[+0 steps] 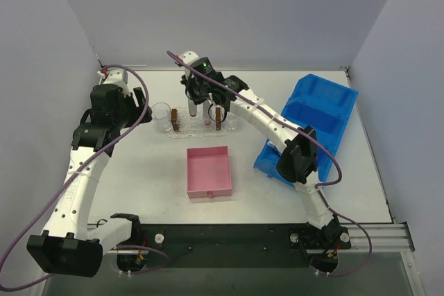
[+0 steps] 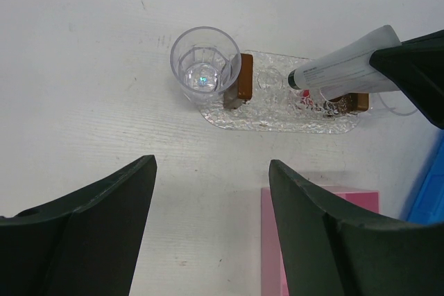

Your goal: Prepare toiletry sets of a toothbrush and toothpaste on the tray

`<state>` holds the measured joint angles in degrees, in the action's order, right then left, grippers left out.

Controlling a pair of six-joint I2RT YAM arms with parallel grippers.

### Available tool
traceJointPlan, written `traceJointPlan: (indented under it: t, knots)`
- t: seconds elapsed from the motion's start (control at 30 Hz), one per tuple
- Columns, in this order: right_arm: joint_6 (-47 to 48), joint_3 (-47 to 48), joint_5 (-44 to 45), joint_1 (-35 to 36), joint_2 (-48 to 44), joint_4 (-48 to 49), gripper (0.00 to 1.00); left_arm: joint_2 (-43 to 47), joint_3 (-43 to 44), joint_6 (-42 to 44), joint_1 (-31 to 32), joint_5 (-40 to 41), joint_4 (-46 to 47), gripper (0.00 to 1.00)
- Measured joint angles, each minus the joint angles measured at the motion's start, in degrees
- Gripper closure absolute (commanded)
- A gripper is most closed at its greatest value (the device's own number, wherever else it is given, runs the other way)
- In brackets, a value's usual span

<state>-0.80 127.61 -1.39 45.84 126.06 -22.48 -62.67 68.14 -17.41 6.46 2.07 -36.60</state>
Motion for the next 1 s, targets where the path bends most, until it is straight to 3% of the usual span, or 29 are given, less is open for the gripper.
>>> traceJointPlan:
  t: [1.0]
  knots:
    - [0.0, -2.4, 2.7, 0.7, -2.7, 0.8, 1.0, 0.0, -0.3, -0.4, 0.0, -0.6, 0.2, 0.24]
